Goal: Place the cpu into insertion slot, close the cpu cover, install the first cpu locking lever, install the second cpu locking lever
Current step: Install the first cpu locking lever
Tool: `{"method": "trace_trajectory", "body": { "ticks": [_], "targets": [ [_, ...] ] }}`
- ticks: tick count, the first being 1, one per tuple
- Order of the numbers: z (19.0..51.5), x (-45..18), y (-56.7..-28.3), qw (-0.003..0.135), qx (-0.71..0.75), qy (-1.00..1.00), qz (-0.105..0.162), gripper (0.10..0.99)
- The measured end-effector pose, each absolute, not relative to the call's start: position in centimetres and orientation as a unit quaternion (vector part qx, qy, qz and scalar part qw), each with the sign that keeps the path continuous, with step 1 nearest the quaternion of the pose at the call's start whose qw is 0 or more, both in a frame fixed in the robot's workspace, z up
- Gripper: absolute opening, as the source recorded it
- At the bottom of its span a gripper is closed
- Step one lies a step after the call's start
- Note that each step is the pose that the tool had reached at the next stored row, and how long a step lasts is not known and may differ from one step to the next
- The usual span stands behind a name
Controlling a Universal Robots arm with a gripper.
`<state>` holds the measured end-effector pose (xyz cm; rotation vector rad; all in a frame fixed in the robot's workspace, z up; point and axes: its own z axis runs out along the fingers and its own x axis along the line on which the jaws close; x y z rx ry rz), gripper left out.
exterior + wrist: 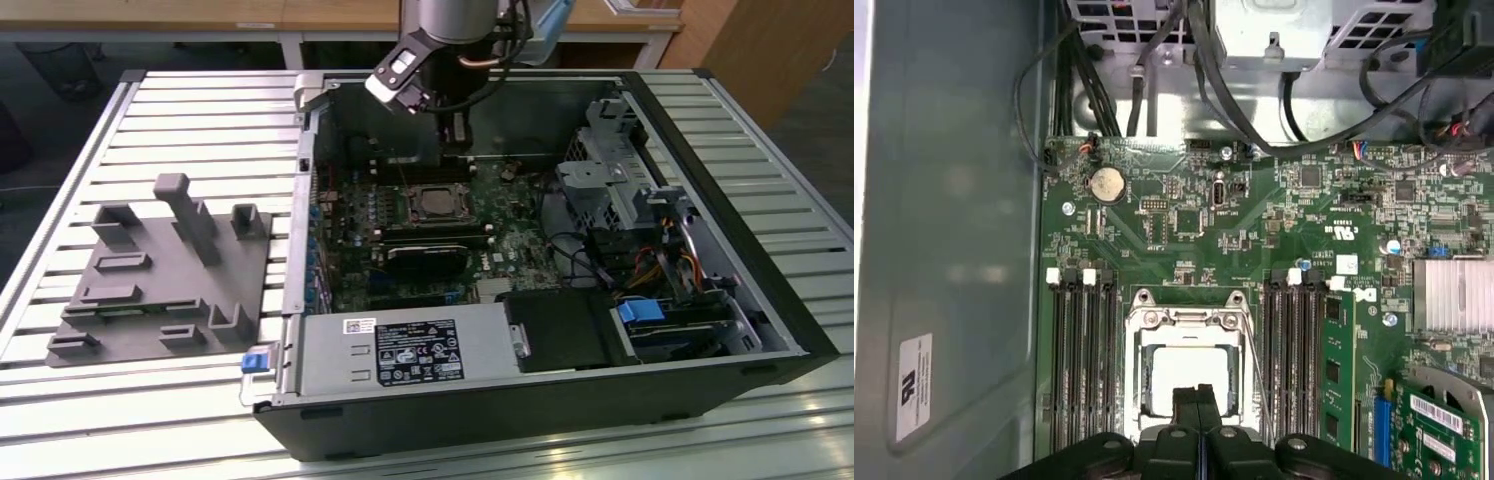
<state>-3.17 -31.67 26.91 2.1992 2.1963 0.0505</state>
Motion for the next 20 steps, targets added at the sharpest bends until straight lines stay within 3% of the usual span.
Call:
{"method": "trace_trajectory", "body": {
  "ticks": [20],
  "targets": [
    [26.92, -3.17, -31.67, 0.013, 0.582, 0.813, 0.018, 0.11]
  ]
}}
